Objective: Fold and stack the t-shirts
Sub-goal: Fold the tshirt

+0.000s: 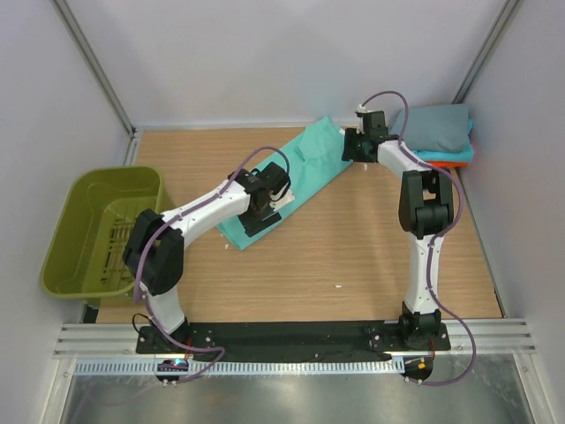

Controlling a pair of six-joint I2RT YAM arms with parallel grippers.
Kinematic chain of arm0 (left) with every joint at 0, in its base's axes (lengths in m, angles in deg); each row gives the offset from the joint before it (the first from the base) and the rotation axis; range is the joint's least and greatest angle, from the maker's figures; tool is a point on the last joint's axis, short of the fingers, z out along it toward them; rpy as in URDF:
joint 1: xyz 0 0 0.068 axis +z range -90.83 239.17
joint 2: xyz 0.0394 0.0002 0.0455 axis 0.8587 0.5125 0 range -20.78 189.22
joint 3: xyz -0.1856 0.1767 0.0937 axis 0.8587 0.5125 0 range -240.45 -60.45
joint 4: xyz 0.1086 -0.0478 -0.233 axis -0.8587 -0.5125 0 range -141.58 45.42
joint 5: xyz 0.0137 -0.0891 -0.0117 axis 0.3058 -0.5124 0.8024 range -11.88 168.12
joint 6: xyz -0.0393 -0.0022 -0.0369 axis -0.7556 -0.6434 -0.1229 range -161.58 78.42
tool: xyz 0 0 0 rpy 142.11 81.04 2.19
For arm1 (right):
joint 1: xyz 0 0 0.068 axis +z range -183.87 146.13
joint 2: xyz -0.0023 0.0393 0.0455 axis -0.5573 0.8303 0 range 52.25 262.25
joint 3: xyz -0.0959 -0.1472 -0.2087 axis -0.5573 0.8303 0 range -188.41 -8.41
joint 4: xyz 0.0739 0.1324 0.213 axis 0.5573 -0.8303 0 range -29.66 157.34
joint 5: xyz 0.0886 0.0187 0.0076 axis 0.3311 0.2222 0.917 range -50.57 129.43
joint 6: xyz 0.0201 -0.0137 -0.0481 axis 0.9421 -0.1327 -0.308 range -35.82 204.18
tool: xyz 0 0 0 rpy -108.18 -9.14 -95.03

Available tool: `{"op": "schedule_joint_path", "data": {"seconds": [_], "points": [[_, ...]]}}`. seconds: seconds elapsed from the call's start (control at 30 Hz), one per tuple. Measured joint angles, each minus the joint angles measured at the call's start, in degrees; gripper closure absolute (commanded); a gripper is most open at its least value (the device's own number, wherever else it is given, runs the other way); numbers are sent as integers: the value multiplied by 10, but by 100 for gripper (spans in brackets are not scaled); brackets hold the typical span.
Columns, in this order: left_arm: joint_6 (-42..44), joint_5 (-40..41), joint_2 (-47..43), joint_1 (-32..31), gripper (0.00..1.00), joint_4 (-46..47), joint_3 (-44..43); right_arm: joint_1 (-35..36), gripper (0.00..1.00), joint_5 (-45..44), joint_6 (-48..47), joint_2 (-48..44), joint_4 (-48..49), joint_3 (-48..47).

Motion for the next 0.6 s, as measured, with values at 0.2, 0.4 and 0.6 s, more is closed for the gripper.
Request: {"op": "schedule_joint_path", "data": {"seconds": [0.2, 0.4, 0.6], "points": [[-14, -57, 11, -3, 30, -15, 47, 0, 40, 0, -6, -2, -1, 0], [-23, -82, 33, -4, 33, -17, 66, 0, 40, 0, -6, -2, 0, 0], [-35, -101, 76, -4, 37, -16, 60, 0, 39, 0, -6, -2, 0, 0]]}}
